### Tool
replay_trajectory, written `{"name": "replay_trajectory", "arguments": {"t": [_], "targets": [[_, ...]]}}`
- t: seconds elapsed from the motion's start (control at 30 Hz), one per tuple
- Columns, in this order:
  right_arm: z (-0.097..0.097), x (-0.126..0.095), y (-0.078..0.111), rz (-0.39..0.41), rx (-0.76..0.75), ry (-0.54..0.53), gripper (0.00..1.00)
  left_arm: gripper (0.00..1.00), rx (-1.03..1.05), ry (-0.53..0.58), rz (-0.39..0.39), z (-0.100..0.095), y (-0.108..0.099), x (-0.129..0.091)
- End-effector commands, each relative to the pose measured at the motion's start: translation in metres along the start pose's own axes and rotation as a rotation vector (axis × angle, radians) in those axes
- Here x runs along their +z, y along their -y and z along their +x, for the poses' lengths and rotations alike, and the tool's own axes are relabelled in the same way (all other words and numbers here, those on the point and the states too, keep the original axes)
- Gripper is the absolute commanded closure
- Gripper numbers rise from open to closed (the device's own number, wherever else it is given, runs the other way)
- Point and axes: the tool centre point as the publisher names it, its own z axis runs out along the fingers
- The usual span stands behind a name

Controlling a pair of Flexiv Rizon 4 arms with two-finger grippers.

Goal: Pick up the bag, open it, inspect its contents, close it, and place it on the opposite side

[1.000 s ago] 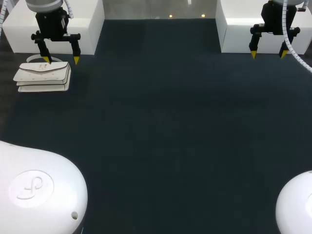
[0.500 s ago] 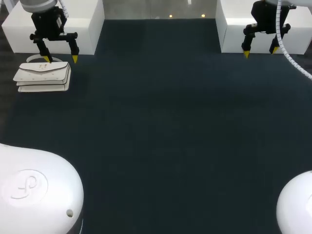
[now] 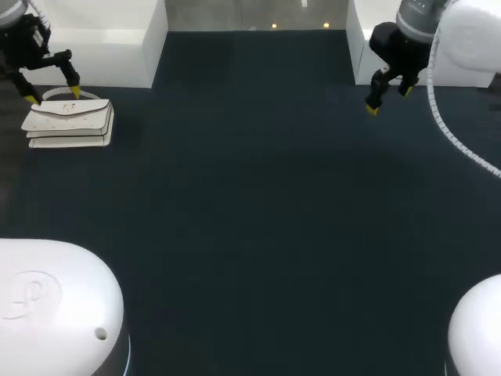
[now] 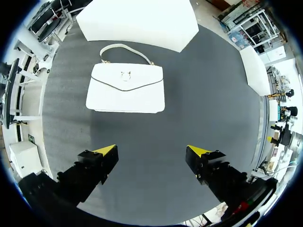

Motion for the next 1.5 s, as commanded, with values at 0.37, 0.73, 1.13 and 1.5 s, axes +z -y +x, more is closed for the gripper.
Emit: {"name": "replay_trajectory", "arguments": {"t": [0.37, 0.73, 1.13, 1.5], "targets": [[0.019, 0.026, -0.017, -0.387, -0.643, -0.276, 0.00, 0.00, -0.113, -0.156, 0.019, -0.054, 0.017, 0.012], [0.041, 0.034, -0.032, -0.401, -0.780, -0.355, 0.00, 0.00, -0.199, -0.167, 0.040, -0.081, 0.029, 0.016], [0.043, 0.036, -0.037, -0.377, -0.773, -0.326, 0.00, 0.00, -0.213, -0.153, 0.065, -0.081, 0.035, 0.018], [0.063, 0.068, -0.072, -0.359, -0.796, -0.246, 0.00, 0.00, -0.251, -0.302, 0.071, -0.122, 0.088, 0.038]]}}
